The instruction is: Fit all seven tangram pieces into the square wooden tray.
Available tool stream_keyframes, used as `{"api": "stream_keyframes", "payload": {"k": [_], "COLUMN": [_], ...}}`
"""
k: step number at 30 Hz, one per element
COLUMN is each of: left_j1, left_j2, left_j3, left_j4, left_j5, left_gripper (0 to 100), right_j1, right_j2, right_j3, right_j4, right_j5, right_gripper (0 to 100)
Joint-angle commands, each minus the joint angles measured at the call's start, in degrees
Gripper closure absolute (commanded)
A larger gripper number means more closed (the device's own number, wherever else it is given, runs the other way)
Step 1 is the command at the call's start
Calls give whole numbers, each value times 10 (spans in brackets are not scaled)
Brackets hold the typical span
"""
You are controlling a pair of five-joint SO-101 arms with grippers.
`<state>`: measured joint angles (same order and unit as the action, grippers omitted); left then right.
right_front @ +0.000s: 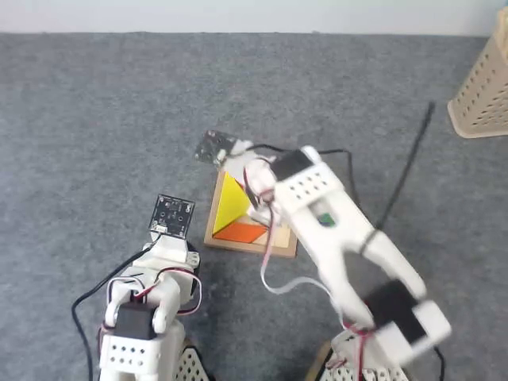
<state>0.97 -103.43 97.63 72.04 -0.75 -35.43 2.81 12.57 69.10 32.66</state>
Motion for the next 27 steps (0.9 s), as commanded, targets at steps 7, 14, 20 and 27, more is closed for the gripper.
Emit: {"api": "stream_keyframes", "payload": {"k": [7,14,20,27], "left_j1": [0,0,0,0], "left_j2": [-11,-11,-11,-11], "left_j3": [-11,-11,-11,-11], "left_j4": [4,4,4,4], "left_j5": [5,5,5,5], "left_gripper": [988,988,988,988], "right_j1": [-14,-44,-27,-20], "right_j2": [148,153,153,153], "right_j3": [-129,-128,-128,-128], "right_j4": [-10,6,7,7], "right_j5": [12,47,47,47], "right_gripper": [983,979,978,978]}}
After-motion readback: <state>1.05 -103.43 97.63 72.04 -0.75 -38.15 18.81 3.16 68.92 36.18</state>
